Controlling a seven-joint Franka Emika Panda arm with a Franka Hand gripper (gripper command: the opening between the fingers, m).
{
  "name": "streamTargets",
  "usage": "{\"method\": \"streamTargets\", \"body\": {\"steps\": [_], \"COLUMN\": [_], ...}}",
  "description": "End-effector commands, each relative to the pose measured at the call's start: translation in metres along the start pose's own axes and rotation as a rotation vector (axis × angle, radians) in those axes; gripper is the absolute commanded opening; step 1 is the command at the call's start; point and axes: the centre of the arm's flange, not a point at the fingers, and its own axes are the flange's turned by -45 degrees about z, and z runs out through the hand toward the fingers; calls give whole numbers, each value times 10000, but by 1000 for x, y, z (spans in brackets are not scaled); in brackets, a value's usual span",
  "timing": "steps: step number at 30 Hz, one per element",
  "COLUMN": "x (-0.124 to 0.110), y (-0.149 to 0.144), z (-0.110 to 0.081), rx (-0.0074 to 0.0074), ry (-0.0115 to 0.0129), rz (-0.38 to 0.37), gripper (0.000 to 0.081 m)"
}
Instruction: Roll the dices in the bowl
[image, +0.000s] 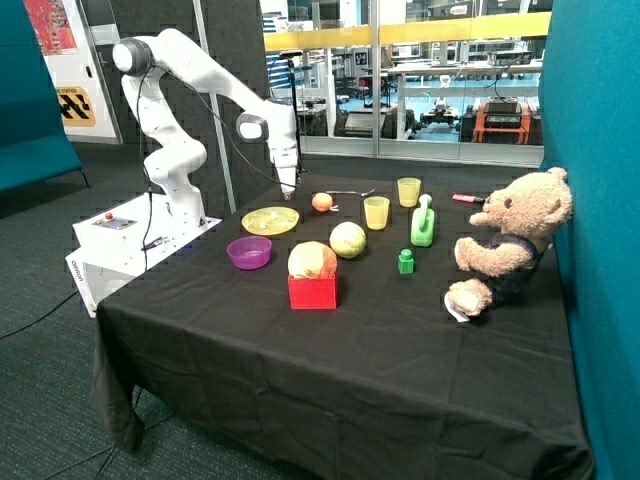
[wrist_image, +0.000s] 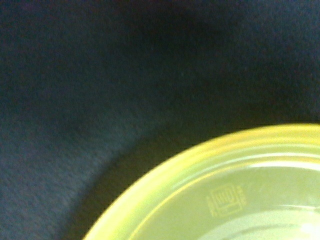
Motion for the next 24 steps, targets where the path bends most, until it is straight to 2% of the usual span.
{"method": "streamTargets", "body": {"steps": [1,13,15,24], "x": [-13,-21,-24,-48], "y": [5,-11,-14,-25], "z": [15,29,31,45], "rx": [-40,-40,-40,-40], "ry": [-17,-17,-17,-17], "rz": [-197,-82,-88,42], "gripper": [367,364,385,375]}}
